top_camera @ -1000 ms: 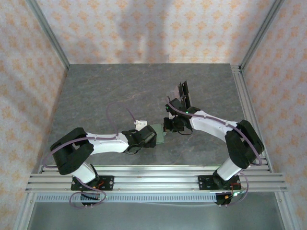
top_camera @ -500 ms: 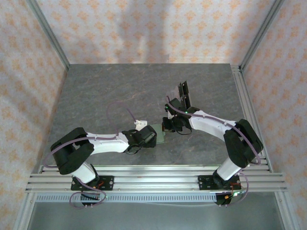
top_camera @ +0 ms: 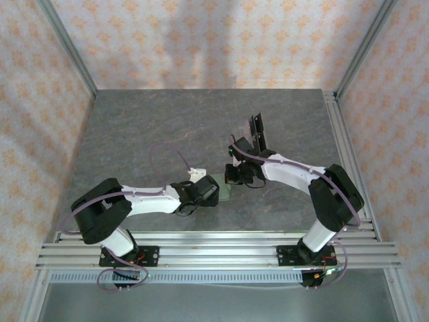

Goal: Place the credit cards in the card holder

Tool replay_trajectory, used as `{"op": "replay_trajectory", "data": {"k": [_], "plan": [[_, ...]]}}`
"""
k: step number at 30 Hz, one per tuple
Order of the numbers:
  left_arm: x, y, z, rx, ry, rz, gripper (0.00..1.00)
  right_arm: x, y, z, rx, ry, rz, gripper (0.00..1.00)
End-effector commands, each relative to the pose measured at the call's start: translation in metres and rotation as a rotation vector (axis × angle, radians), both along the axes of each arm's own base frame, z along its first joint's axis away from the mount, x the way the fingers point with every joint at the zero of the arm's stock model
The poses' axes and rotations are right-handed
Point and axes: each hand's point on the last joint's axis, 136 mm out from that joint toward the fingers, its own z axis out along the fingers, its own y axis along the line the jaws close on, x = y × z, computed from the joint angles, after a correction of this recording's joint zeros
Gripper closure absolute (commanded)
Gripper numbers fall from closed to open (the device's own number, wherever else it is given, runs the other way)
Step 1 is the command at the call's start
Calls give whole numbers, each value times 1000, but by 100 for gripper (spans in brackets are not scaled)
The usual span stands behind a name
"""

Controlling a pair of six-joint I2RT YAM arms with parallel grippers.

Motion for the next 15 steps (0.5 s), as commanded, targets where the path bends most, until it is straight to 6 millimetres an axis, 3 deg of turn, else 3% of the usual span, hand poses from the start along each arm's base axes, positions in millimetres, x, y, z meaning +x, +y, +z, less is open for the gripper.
{"op": "replay_trajectory", "data": {"k": [1, 15], "plan": [[-13, 12, -22, 76, 66, -24, 0, 10, 13, 6, 25, -23, -2, 100], [-14, 13, -23, 78, 68, -26, 0, 12, 26, -4, 24, -10, 21, 100]]}}
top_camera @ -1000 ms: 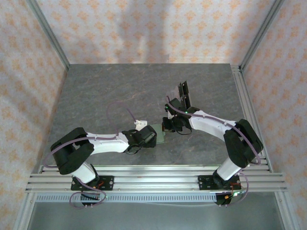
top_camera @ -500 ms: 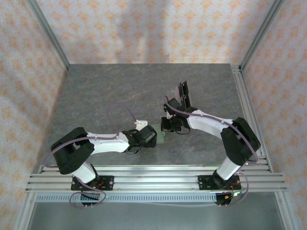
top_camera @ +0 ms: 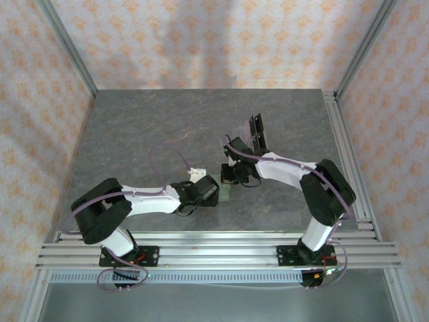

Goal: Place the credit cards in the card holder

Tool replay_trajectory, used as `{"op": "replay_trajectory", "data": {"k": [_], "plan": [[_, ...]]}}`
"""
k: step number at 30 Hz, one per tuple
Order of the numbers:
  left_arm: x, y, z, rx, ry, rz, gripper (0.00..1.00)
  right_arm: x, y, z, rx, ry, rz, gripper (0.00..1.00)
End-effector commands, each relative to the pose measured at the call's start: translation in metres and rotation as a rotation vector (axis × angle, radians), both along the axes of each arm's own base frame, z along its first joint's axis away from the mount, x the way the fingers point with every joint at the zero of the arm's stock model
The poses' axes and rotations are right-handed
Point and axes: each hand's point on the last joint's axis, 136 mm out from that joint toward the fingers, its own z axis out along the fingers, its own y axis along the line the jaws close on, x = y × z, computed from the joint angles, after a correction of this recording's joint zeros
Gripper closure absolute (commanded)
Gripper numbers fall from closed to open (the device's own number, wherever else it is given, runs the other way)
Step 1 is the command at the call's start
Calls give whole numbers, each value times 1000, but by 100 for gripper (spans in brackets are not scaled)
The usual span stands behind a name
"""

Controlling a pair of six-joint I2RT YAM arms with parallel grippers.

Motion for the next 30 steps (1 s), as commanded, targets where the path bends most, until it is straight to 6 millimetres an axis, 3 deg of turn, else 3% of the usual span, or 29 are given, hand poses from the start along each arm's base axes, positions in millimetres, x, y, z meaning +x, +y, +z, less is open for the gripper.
{"op": "replay_trajectory", "data": {"k": [1, 30], "plan": [[-14, 13, -23, 78, 68, -25, 0, 4, 12, 4, 23, -12, 13, 100], [-13, 12, -23, 77, 66, -30, 0, -5, 15, -26, -54, 28, 56, 100]]}}
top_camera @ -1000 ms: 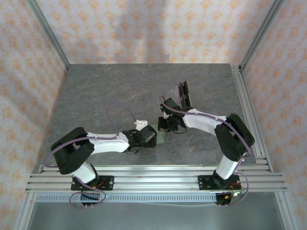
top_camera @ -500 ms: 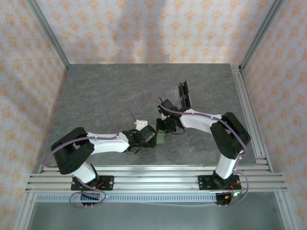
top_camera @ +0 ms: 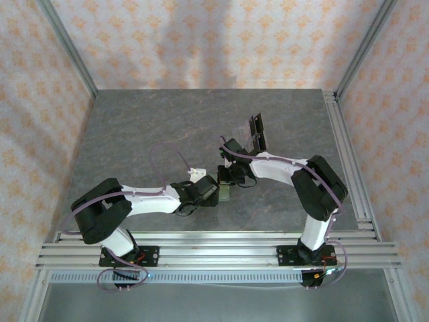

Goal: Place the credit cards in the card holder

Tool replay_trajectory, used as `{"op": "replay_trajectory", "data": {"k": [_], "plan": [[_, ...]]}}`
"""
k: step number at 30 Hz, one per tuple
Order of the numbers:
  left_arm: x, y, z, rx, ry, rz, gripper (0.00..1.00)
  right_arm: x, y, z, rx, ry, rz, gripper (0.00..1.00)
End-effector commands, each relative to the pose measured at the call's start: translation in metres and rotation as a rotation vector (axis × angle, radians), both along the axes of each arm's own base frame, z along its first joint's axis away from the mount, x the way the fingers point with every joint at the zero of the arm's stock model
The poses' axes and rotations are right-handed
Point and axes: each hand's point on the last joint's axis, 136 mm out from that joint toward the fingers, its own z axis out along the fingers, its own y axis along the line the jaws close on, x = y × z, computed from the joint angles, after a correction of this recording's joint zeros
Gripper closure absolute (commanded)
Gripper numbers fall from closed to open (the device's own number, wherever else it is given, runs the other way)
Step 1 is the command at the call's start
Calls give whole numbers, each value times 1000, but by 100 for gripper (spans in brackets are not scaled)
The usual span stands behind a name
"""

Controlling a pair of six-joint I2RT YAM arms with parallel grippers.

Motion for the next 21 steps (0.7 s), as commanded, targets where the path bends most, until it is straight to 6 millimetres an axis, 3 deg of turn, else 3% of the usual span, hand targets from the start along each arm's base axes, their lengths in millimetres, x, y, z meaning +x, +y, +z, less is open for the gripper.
{"op": "replay_trajectory", "data": {"k": [1, 21], "plan": [[-13, 12, -22, 76, 67, -30, 0, -7, 2, -11, -52, 4, 38, 100], [-12, 10, -21, 73, 64, -33, 0, -15, -5, 0, -180, -57, 104, 100]]}}
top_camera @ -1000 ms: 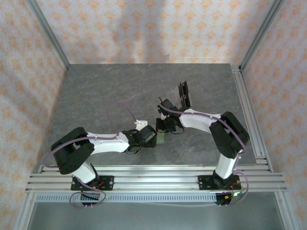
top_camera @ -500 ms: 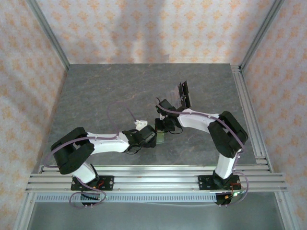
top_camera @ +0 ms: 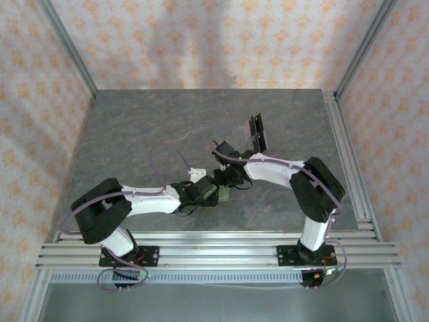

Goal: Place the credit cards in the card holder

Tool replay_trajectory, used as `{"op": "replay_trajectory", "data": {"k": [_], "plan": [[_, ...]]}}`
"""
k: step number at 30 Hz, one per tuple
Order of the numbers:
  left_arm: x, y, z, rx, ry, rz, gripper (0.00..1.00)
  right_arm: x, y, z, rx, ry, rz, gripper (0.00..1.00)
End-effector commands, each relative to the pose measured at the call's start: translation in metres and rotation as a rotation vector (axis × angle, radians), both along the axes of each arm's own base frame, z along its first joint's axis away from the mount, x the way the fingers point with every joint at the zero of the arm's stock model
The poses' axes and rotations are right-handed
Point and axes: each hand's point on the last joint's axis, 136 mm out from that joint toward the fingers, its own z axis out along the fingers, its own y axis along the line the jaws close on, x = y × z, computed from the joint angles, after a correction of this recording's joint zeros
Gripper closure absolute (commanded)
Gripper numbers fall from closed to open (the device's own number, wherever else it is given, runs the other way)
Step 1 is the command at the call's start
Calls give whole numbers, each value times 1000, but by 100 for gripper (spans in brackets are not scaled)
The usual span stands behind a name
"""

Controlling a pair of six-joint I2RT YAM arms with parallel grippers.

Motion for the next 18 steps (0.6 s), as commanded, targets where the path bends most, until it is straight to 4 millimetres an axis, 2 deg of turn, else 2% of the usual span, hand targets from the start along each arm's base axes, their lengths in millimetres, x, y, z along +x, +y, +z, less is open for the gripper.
{"op": "replay_trajectory", "data": {"k": [1, 9, 18], "plan": [[-12, 10, -21, 72, 65, -30, 0, -4, -4, -2, -46, 11, 14, 100], [-13, 11, -22, 72, 66, -28, 1, 4, 5, 2, -28, 0, 11, 100], [-14, 12, -23, 69, 68, -28, 1, 5, 5, -9, -46, 15, 14, 100]]}}
